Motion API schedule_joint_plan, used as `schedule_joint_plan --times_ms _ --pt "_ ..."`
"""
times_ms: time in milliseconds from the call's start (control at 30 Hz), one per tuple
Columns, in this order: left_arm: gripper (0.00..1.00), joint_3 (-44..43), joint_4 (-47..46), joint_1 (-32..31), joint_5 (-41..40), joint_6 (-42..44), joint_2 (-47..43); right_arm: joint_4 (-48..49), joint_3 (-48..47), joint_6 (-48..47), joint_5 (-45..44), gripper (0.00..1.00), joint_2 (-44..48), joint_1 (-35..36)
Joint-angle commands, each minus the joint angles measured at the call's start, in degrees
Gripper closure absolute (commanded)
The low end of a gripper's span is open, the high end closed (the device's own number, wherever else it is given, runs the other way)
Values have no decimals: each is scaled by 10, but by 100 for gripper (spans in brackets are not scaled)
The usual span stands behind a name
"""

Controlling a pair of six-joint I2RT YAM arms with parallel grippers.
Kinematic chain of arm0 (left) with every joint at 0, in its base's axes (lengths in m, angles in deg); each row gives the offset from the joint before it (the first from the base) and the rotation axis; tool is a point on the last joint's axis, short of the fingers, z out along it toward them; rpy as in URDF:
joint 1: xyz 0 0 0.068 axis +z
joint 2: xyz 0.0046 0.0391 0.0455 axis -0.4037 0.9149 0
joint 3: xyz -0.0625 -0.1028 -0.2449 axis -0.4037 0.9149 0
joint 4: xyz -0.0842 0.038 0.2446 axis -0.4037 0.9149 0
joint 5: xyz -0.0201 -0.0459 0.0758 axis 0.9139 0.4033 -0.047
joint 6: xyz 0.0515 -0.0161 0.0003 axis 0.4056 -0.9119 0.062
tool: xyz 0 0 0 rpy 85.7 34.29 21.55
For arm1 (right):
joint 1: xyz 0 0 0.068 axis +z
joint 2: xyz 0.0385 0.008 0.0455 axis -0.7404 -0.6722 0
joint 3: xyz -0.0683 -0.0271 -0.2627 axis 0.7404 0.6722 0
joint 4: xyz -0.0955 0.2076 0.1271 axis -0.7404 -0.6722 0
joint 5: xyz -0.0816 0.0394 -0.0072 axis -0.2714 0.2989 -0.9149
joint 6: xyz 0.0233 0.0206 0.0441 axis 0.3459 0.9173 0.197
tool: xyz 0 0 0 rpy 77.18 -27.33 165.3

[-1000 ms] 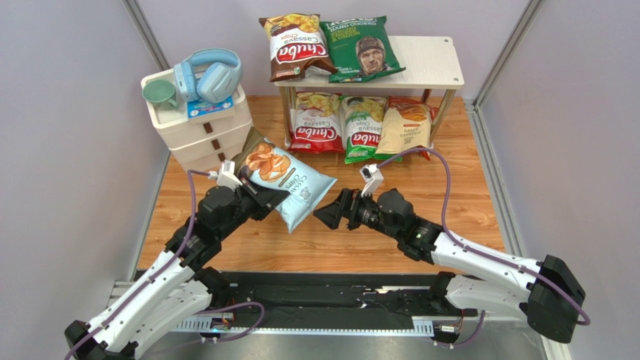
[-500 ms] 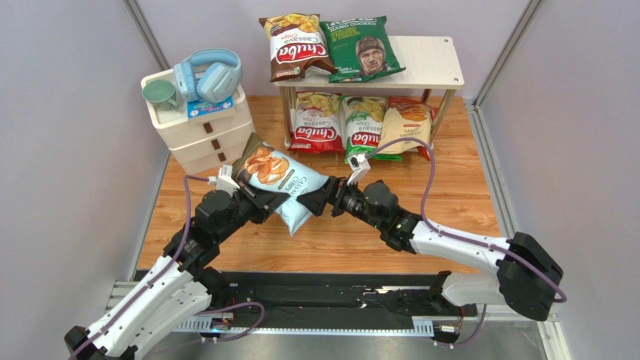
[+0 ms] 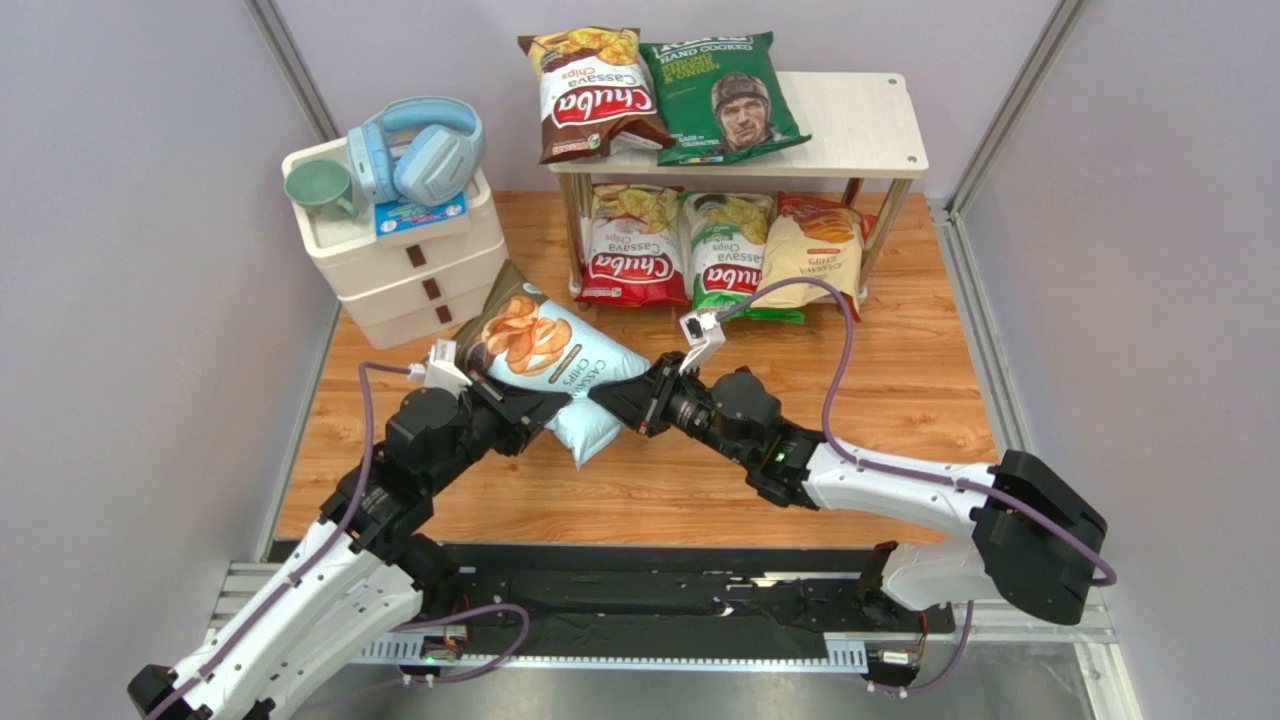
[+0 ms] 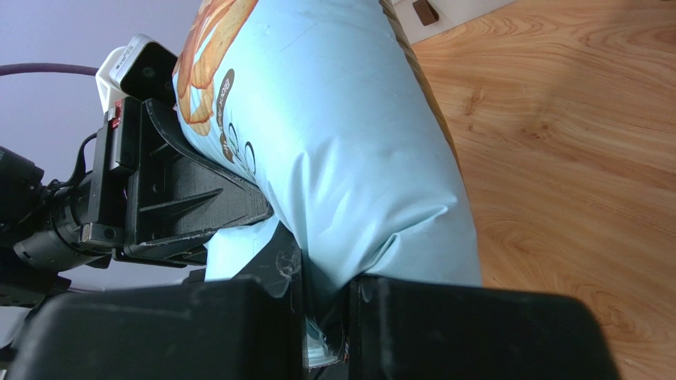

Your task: Place and organize the chips bags onto the shelf

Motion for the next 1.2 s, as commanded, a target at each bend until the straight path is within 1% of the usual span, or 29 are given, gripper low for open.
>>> schedule_joint_plan --times_ms 0,33,67,100,133,167,200,233,267,300,333,367,467,500,533,600,633,667,700,733,833,900,967,1000,1033,1067,1100,1133,1167 --pt "95 -21 10 -6 21 10 -28 -6 -33 -30 -27 100 12 7" --pt "90 -22 17 -6 16 14 -31 -10 -34 -35 -17 100 15 7" --pt "77 -28 30 -6 12 18 -38 -19 -36 -39 -12 100 18 8" --pt "71 -35 72 -6 9 20 -42 -33 -47 -44 -8 100 23 8" --pt "65 -43 98 -6 -18 28 -47 -75 -54 -49 -3 100 33 8" --pt "54 -63 126 -6 -32 34 -57 -97 -58 -61 0 100 43 9" --pt "50 -75 184 -6 -48 46 -65 -117 -65 -66 0 100 53 9" --pt "46 -87 213 -6 -81 51 -72 -166 -71 -75 -1 100 78 9" --pt "41 -111 240 -6 -99 56 -89 -191 -77 -97 -4 100 91 9" --pt "40 -122 287 -6 -116 63 -98 -211 -80 -110 -4 100 104 9" --pt "40 -134 309 -6 -151 65 -108 -251 -92 -121 -7 100 121 9" --pt "40 -150 342 -6 -167 67 -126 -271 -99 -149 -11 100 147 9" --pt "40 -165 379 -6 -218 69 -163 -347 -144 -188 -8 100 190 9" --pt "40 -167 383 -6 -227 69 -170 -368 -164 -217 -1 100 196 9" --pt "40 -167 387 -6 -238 68 -177 -417 -201 -233 4 100 201 9" --pt "40 -169 396 -6 -242 70 -184 -459 -244 -264 3 100 219 8" --pt "40 -168 399 -6 -242 70 -183 -497 -262 -288 -27 100 226 10" --pt "40 -168 403 -6 -241 70 -179 -510 -300 -298 -45 100 232 7" --pt "40 -166 403 -6 -234 72 -176 -520 -315 -312 -62 100 248 6" --pt "40 -163 400 -6 -230 73 -170 -531 -333 -334 -105 100 255 5" --pt "40 -152 381 -6 -210 83 -157 -533 -392 -385 -175 100 271 -9" --pt "40 -145 358 -6 -193 91 -149 -530 -439 -410 -206 100 264 -23" --pt "40 -140 343 -6 -183 93 -137 -526 -473 -450 -250 100 237 -37" --pt "40 -138 339 -6 -174 97 -132 -526 -509 -459 -265 100 225 -44" --pt "41 -137 335 -6 -169 99 -124 -527 -531 -475 -278 100 194 -52" --pt "41 -136 330 -6 -166 100 -120 -527 -548 -480 -276 100 179 -80" --pt "41 -135 326 -6 -157 102 -117 -537 -589 -473 -267 100 162 -100" --pt "41 -131 323 -6 -153 103 -112 -550 -612 -459 -212 100 129 -159" --pt "41 -131 317 -6 -149 103 -110 -563 -633 -414 -184 100 106 -191"
